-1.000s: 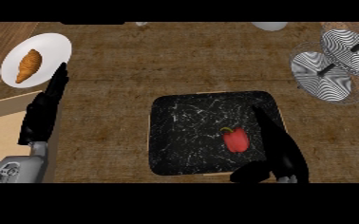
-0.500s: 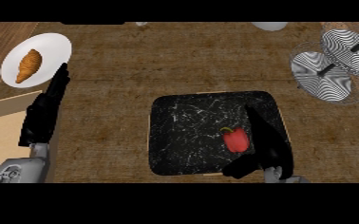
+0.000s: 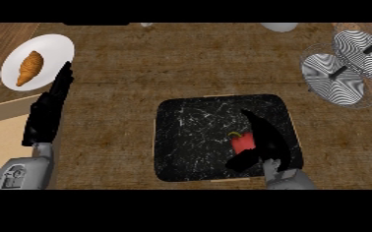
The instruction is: Pick the bell pepper from the tray and place it in the tiered basket
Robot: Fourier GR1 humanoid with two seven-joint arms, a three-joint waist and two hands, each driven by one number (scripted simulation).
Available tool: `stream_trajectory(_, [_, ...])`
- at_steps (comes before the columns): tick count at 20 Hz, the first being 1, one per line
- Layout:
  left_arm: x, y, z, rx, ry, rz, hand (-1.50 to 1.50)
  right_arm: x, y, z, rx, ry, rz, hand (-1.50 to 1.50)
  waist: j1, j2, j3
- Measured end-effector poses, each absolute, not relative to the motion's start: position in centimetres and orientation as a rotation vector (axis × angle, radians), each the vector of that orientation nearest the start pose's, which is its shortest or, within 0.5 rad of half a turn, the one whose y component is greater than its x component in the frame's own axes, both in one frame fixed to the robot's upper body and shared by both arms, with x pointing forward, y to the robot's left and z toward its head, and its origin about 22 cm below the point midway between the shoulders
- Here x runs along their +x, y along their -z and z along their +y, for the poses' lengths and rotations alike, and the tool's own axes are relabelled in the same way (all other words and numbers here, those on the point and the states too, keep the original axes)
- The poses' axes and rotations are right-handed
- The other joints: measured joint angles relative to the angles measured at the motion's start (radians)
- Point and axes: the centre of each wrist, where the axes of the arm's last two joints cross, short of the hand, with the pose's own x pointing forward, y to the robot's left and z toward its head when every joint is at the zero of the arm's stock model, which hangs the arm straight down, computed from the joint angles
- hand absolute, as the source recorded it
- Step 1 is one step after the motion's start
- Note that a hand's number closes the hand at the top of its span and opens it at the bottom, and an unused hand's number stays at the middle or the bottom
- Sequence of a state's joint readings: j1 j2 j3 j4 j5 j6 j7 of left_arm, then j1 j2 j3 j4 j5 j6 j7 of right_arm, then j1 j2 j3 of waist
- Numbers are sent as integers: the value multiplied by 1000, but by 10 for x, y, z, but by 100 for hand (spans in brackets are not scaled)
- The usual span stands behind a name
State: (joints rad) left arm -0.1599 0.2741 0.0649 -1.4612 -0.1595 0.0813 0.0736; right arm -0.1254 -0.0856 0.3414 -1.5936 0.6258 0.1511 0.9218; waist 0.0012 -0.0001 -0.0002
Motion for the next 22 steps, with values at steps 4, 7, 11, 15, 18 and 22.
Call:
stream_trajectory(4, [279,-33,301,430,227,-1537,0,254,-26,-147,-540,-838,-782,150,1,-3,-4])
stream_trajectory(7, [281,-34,294,437,224,-1541,0,255,-22,-137,-580,-910,-805,150,0,-2,-3])
stream_trajectory(11, [280,-33,298,432,226,-1533,0,251,-21,-137,-553,-871,-842,150,0,-1,-1])
stream_trajectory(15, [281,-32,297,435,230,-1530,0,256,-27,-139,-537,-781,-868,150,-1,0,0])
stream_trajectory(18, [284,-36,292,421,245,-1551,0,294,-38,-146,-646,-615,-818,150,26,11,0])
stream_trajectory(22, [288,-41,284,403,269,-1578,0,336,-60,-173,-819,-404,-752,150,63,32,-1])
